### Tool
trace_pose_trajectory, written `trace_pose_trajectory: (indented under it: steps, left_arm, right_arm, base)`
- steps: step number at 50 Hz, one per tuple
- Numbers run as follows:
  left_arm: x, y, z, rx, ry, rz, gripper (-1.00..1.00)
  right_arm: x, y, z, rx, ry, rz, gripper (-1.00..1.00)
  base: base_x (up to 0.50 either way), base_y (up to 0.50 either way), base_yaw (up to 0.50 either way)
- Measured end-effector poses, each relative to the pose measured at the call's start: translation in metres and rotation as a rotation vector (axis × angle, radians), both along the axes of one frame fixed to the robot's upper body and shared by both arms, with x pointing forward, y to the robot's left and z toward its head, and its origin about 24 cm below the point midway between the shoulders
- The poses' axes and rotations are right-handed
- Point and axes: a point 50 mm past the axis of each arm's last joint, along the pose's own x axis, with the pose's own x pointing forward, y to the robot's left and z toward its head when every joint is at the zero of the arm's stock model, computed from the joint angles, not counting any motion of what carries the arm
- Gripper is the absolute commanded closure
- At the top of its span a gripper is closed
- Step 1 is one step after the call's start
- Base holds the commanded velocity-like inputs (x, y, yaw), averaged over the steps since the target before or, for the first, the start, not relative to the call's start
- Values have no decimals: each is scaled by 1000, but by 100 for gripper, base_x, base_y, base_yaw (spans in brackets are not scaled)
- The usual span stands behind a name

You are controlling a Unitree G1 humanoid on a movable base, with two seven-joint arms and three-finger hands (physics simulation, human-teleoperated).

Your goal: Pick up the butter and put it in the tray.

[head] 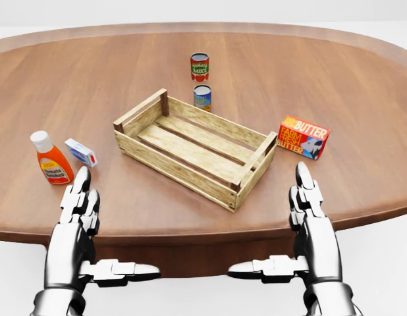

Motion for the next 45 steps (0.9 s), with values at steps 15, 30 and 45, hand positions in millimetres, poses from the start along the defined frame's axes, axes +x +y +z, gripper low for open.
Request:
trace_pose_trajectory:
  steps: [15,30,45]
  left_arm:
    - [-36,5,58,53,-208,21,-100]
    - [-80,16,111,85,-429,92,-100]
    - [-103,19,132,102,-515,130,-100]
  right_arm:
    - [-46,-6,67,-56,-259,-33,-100]
    - [-93,-8,114,-108,-443,-75,-100]
    - [-108,-7,127,-99,-485,-69,-100]
  base:
    - [0,0,0]
    - [0,0,0]
    - [31,-12,0]
